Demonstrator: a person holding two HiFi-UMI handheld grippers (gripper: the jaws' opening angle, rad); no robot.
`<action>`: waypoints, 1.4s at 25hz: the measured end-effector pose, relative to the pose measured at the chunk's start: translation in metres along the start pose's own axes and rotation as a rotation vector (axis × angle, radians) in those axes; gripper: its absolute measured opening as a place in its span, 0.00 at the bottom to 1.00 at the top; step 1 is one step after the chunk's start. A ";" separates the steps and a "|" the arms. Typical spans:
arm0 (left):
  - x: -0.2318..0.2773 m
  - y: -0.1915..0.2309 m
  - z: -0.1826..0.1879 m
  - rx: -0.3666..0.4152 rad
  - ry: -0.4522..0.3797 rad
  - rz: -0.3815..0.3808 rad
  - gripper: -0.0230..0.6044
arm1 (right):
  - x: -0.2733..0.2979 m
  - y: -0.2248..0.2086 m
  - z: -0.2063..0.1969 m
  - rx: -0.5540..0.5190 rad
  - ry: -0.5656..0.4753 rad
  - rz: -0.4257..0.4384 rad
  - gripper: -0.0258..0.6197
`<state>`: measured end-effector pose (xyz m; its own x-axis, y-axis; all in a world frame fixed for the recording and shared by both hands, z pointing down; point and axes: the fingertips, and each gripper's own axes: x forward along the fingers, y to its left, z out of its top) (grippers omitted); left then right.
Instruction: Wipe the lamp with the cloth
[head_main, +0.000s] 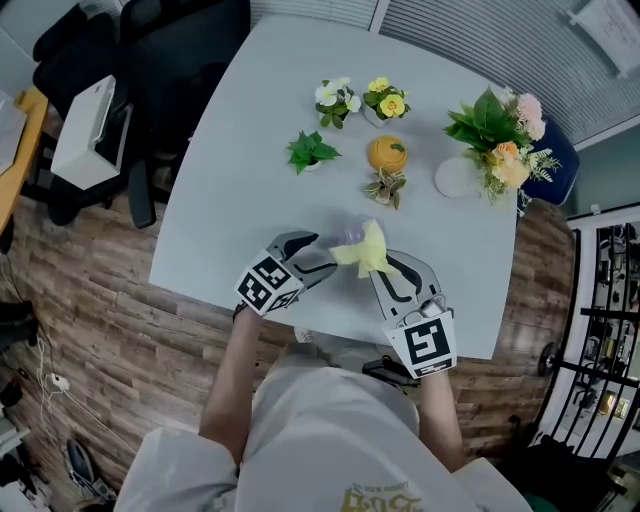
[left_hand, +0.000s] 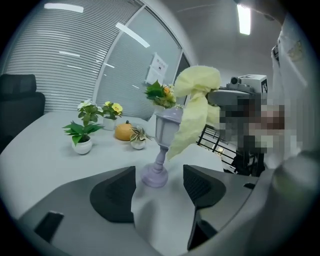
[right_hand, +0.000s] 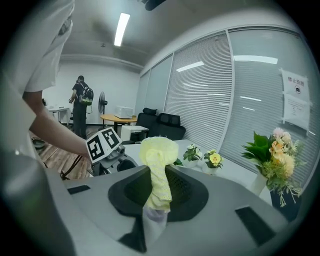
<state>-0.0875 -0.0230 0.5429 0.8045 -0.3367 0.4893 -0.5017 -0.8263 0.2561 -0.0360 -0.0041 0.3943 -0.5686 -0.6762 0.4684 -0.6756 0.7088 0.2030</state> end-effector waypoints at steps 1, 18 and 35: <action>0.005 0.000 -0.002 0.007 0.010 -0.012 0.51 | 0.002 -0.001 0.001 0.004 -0.006 0.006 0.15; 0.060 0.006 -0.024 0.173 0.152 -0.155 0.51 | 0.028 -0.020 -0.004 0.040 -0.016 0.069 0.15; 0.084 0.009 -0.029 0.391 0.204 -0.160 0.51 | 0.039 -0.021 -0.006 0.038 -0.017 0.108 0.15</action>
<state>-0.0334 -0.0458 0.6103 0.7636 -0.1279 0.6329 -0.1874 -0.9819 0.0278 -0.0408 -0.0442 0.4137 -0.6471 -0.5997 0.4708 -0.6268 0.7700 0.1191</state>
